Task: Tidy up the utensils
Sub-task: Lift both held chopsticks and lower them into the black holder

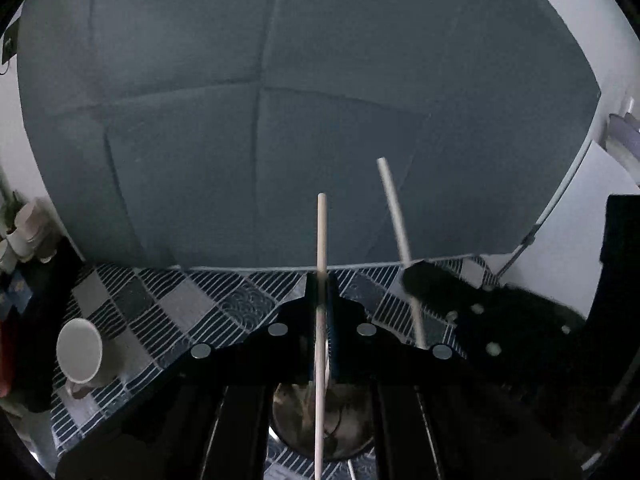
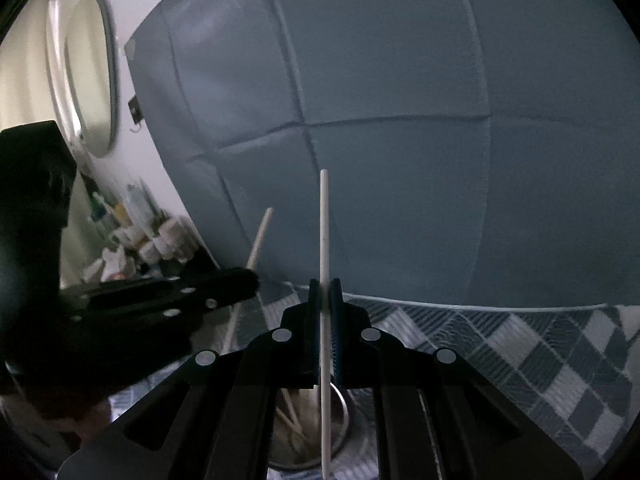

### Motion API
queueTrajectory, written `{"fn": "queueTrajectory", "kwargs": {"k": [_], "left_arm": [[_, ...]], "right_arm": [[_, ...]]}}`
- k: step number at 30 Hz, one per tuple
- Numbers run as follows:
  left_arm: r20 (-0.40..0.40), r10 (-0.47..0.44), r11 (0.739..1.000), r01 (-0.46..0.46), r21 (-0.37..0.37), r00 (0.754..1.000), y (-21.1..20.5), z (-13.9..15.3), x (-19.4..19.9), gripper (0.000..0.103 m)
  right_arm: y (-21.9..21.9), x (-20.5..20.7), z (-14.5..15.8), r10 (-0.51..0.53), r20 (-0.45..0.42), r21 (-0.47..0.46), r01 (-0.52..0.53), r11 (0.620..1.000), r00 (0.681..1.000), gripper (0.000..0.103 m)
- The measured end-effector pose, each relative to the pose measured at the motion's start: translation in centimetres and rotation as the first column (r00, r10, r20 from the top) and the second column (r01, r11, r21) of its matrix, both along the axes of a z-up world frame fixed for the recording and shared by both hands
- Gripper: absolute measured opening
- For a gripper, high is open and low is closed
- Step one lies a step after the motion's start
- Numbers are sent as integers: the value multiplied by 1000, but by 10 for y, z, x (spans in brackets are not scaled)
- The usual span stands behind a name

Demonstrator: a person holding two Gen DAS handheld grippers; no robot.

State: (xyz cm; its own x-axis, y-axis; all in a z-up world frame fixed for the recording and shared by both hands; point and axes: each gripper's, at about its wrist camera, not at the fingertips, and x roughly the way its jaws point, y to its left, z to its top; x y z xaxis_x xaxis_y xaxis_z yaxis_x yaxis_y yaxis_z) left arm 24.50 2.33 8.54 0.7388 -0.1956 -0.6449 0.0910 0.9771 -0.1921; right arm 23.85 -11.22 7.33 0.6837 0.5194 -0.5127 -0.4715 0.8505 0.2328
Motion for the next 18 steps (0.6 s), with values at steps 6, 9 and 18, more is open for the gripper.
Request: {"fn": "queueTrajectory", "kwargs": {"k": [6, 9, 18], "left_arm": [[77, 7, 999, -3, -46, 997, 2, -11, 1, 5], [141, 29, 998, -21, -54, 990, 5, -20, -5, 5], [193, 55, 997, -44, -61, 980, 3, -59, -15, 5]], "right_arm": [[2, 3, -19, 7, 45, 91, -12, 996, 999, 5], [3, 5, -33, 0, 47, 107, -5, 994, 999, 5], [1, 6, -76, -1, 11, 118, 0, 993, 1000, 5]]}}
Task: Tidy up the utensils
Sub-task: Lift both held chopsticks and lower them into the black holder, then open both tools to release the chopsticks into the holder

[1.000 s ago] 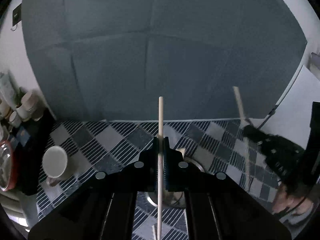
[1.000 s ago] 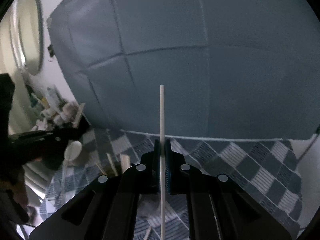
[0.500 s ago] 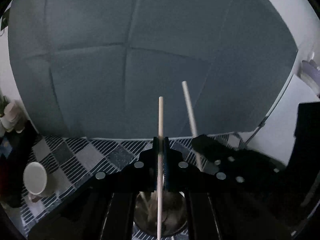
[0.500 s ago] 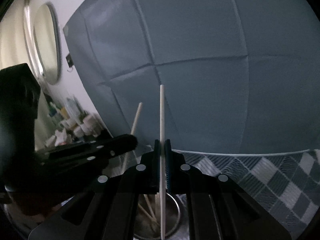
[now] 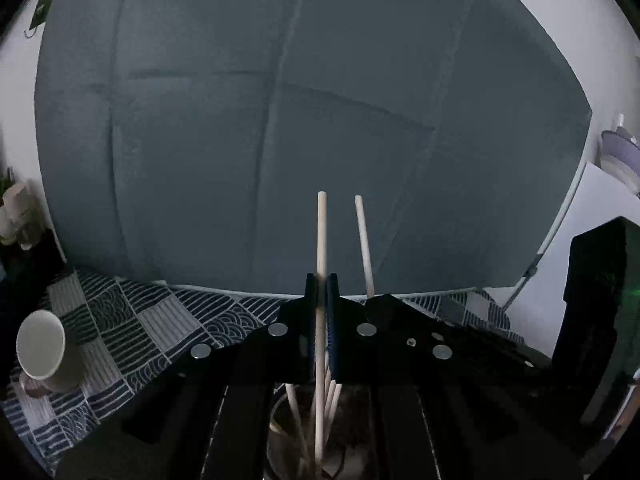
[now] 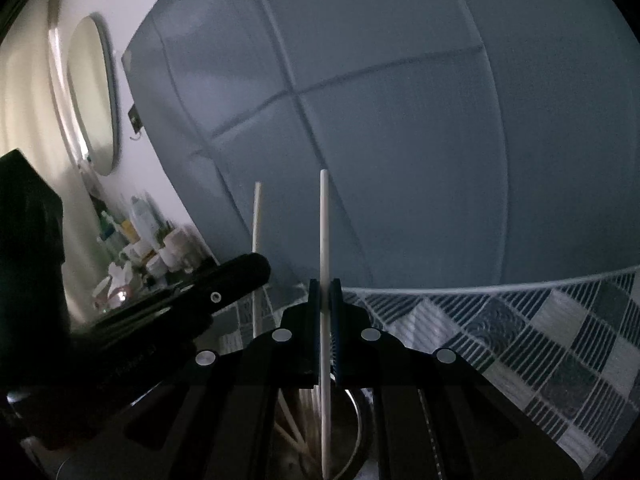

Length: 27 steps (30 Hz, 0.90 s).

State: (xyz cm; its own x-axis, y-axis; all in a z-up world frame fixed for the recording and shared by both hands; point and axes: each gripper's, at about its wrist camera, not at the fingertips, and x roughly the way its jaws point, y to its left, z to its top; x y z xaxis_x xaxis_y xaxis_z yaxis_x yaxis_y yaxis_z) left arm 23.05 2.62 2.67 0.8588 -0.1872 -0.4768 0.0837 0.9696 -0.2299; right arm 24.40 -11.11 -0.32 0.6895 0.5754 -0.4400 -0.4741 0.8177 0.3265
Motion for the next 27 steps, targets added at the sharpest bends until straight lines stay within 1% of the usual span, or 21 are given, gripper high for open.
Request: {"fn": "queueTrajectory", "kwargs": {"k": [3, 5, 8, 14, 16, 18, 19, 20, 21, 22, 23, 24, 25, 26, 27], "left_arm": [[16, 19, 999, -20, 31, 1000, -1, -11, -8, 5], [29, 13, 999, -14, 42, 999, -2, -17, -15, 5], [41, 2, 999, -3, 31, 999, -1, -25, -27, 5], [50, 2, 999, -5, 54, 999, -2, -34, -43, 5], [51, 5, 999, -8, 52, 999, -1, -35, -48, 12], [77, 27, 997, -32, 65, 997, 0, -33, -57, 39], [98, 39, 997, -46, 70, 994, 1, -31, -62, 44], [118, 56, 996, -64, 66, 991, 3, -29, -68, 58], [130, 68, 996, -75, 56, 989, 5, -26, -72, 72], [146, 83, 995, -91, 45, 986, 9, -24, -77, 75], [160, 96, 994, -103, 39, 982, 12, -22, -81, 78], [161, 103, 993, -111, 40, 982, 15, -21, -83, 84], [159, 114, 991, -122, 46, 981, 18, -20, -85, 88], [162, 122, 990, -132, 48, 979, 21, -19, -88, 92], [166, 135, 988, -145, 48, 977, 25, -18, -90, 98]], "right_arm": [[-1, -4, -12, 7, -13, -11, -7, 1000, 1000, 5], [-2, -8, -19, 1, -14, -18, -1, 1000, 1000, 5], [-4, -15, -26, -3, -15, -16, 3, 1000, 1000, 5], [-8, -36, -25, -17, 35, -48, 19, 999, 999, 6], [-11, -43, -25, -37, 52, -55, 40, 998, 998, 8], [-12, -49, -24, -43, 58, -65, 47, 997, 997, 9], [-13, -53, -24, -54, 68, -82, 60, 995, 996, 9], [-14, -56, -23, -66, 80, -96, 73, 993, 995, 10], [-15, -60, -22, -80, 93, -111, 90, 990, 993, 23], [-17, -64, -21, -94, 106, -120, 107, 987, 990, 41], [-18, -67, -19, -108, 119, -123, 123, 985, 987, 48], [-21, -71, -17, -130, 136, -124, 147, 981, 982, 57], [-23, -74, -16, -146, 142, -119, 163, 979, 979, 65], [-26, -75, -15, -157, 142, -112, 173, 979, 977, 70], [-29, -77, -13, -168, 143, -99, 183, 978, 975, 78]]}}
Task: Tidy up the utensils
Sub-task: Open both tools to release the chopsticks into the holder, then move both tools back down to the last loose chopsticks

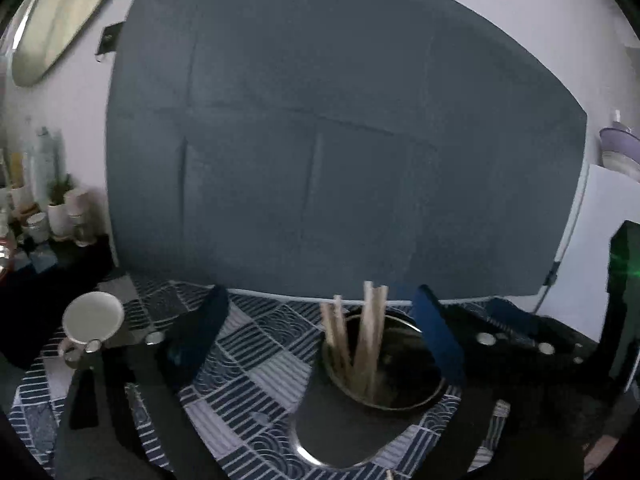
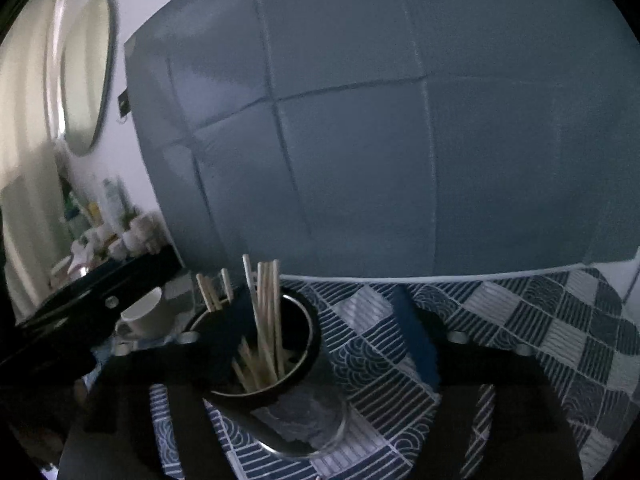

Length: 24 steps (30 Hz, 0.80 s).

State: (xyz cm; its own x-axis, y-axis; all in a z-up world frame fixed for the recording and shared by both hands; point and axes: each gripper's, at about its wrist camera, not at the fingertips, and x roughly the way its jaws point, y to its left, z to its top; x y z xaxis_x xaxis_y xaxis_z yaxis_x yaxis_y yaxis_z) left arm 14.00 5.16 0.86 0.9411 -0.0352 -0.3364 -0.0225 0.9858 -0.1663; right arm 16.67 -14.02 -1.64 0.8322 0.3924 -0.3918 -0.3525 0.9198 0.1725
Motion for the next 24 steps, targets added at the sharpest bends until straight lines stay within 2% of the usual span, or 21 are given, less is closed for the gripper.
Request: {"fn": "queueTrajectory", "kwargs": {"k": [1, 2, 8, 14, 19, 24], "left_arm": [[-8, 13, 1000, -13, 0, 1000, 4, 0, -1, 97], [-19, 22, 1000, -22, -3, 1000, 9, -1, -2, 97], [-83, 48, 999, -48, -3, 995, 21, -13, -12, 97], [-171, 25, 1000, -24, 7, 985, 17, -42, -30, 97], [-271, 2, 1000, -4, -6, 962, 12, -71, -43, 97], [-367, -23, 1000, 25, 0, 930, 6, -97, -54, 97]], "right_arm": [[-3, -3, 2, -17, 10, 11, 17, 1000, 1000, 85], [-5, -4, 3, -33, 14, 14, 33, 999, 999, 86], [-7, -11, 1, -59, -20, -6, 59, 998, 998, 88], [-7, -27, -21, -45, -84, -46, 41, 998, 995, 88], [-8, -39, -48, -46, -177, -70, 34, 997, 983, 88], [-10, -47, -73, -58, -258, -110, 30, 994, 964, 88]]}}
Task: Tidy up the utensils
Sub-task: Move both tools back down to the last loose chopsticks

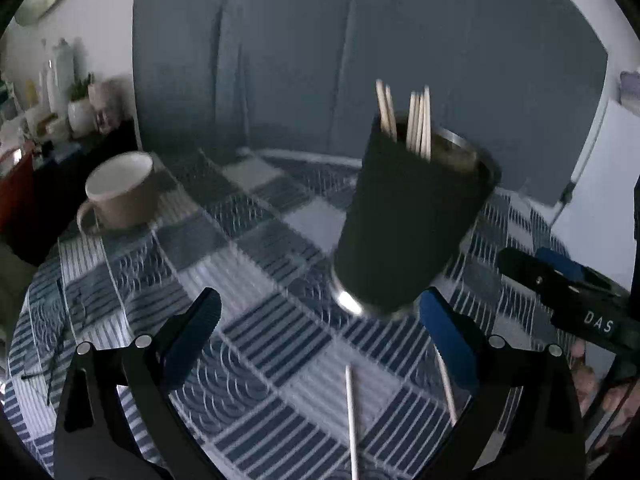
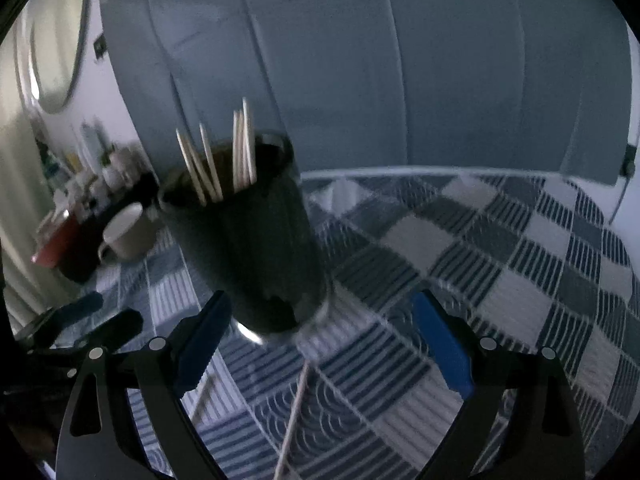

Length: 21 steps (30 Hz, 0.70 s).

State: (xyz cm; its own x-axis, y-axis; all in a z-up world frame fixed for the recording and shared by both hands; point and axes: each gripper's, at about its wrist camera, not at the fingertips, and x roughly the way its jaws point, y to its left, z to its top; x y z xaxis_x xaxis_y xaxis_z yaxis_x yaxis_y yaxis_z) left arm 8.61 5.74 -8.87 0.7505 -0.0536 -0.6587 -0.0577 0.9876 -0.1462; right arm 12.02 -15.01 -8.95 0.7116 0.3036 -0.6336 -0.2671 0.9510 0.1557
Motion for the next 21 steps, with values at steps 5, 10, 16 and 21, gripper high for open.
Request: {"fn": "queueTrajectory", "kwargs": {"k": [5, 10, 16, 21], "left_arm": [[-100, -15, 1000, 14, -9, 995, -5, -24, -8, 97], [-201, -35, 999, 33, -12, 979, -10, -46, -17, 97], [-304, -54, 998, 58, 4, 951, -9, -65, -20, 97], [-340, -38, 999, 34, -18, 940, -6, -71, -19, 97]], "right_arm": [[0, -7, -25, -4, -96, -33, 1, 999, 995, 88], [1, -13, -50, -22, -215, -73, 7, 997, 976, 88], [0, -17, -76, -42, -375, -81, 12, 997, 926, 88], [6, -22, -87, -46, -413, -141, -14, 990, 910, 88]]}}
